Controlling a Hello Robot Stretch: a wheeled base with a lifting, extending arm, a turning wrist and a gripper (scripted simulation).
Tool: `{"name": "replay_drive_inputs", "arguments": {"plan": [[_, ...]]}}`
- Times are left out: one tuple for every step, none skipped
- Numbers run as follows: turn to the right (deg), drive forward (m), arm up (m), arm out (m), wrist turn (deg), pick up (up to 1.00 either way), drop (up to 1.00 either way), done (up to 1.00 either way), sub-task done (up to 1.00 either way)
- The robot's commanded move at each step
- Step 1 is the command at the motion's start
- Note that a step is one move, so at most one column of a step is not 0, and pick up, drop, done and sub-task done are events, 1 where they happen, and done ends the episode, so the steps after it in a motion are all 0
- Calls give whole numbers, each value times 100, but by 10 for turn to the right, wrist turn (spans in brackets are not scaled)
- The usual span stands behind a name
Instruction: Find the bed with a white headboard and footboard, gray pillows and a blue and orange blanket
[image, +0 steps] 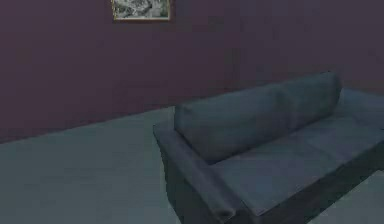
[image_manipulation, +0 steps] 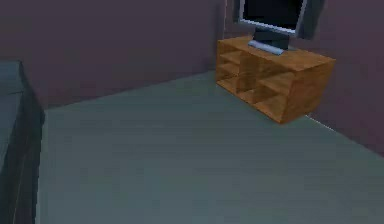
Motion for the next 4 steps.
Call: {"name": "replay_drive_inputs", "arguments": {"plan": [[-450, 0, 0, 0, 0, 0, 0, 0, 0], [-300, 0, 0, 0, 0, 0, 0, 0, 0], [0, 100, 0, 0, 0, 0, 0, 0, 0], [-30, 0, 0, 0, 0, 0, 0, 0, 0]]}}
